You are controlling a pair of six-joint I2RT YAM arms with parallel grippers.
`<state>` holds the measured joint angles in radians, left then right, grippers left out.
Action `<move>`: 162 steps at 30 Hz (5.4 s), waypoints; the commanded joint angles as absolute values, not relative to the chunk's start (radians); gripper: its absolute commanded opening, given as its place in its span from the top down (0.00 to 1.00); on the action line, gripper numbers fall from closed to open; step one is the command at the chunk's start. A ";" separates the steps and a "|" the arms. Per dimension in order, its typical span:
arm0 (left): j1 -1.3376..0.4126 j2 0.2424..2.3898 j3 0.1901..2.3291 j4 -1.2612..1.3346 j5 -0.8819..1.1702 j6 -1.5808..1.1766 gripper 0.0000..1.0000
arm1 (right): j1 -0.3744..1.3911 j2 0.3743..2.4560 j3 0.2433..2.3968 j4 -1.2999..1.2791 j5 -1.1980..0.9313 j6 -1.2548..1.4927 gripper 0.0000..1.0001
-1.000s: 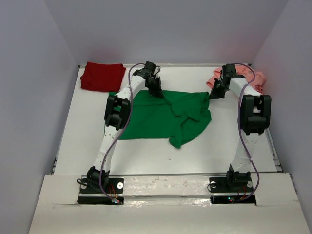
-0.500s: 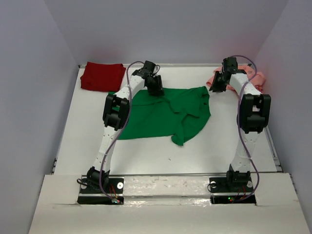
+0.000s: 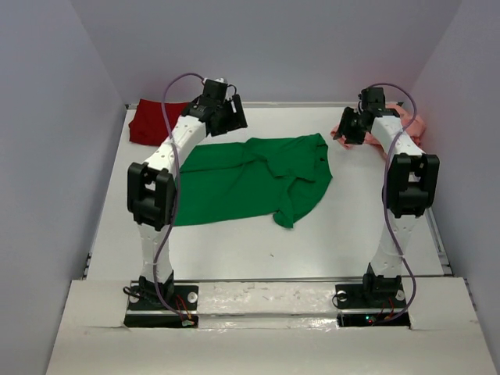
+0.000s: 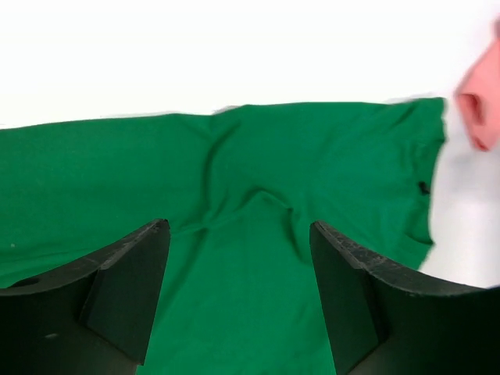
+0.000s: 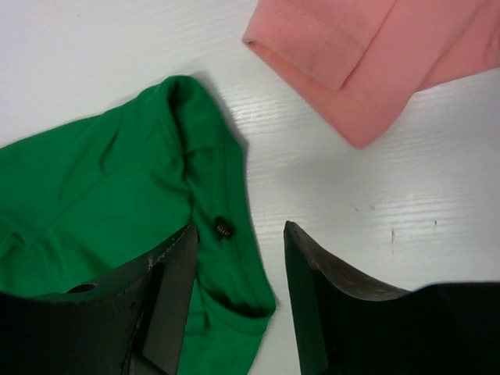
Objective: Fold and stack the t-shirts
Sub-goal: Fold the tshirt
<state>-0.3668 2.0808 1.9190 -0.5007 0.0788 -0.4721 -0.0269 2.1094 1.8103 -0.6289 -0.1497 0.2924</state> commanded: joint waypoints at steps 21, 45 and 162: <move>-0.787 1.816 1.597 -0.707 0.315 -0.466 1.00 | 0.138 2.103 1.628 -0.534 -0.518 0.416 1.00; -1.034 2.017 1.795 -0.923 0.221 -0.289 0.56 | 0.193 2.230 1.655 -0.489 -0.485 0.410 1.00; -0.624 2.016 1.680 -0.554 0.337 -0.353 1.00 | 0.193 2.218 1.675 -0.531 -0.462 0.384 0.60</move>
